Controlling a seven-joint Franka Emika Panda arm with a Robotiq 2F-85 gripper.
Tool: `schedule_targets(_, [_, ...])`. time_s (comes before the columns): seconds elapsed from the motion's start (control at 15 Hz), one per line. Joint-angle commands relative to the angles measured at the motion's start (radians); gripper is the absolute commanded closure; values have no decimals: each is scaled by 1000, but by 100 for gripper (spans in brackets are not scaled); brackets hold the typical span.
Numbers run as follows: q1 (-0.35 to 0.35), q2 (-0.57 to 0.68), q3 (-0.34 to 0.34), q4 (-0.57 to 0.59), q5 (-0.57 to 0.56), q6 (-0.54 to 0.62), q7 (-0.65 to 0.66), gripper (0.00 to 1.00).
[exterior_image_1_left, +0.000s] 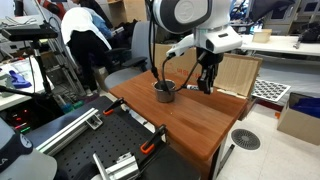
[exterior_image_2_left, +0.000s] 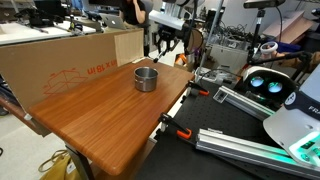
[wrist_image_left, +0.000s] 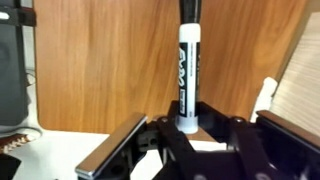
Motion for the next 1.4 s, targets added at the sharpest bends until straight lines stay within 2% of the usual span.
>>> schedule_targets(0.0, [-10, -128, 1, -111, -4, 89, -19, 94])
schedule_targets(0.27, [11, -214, -6, -179, -94, 119, 38, 94])
schedule_targets(0.4, [31, -227, -17, -201, -214, 122, 122, 94])
schedule_targets(0.6, [69, -229, -48, -208, -487, 103, 353, 94])
schedule_targets(0.73, [82, -242, -47, -206, -631, 83, 482, 94])
schedule_targets(1.13, [97, -272, 22, -198, -907, 36, 735, 94])
schedule_targets(1.2, [131, -270, 3, -196, -944, 27, 776, 94])
schedule_targets(1.33, [151, -266, 10, -189, -1024, 2, 861, 94])
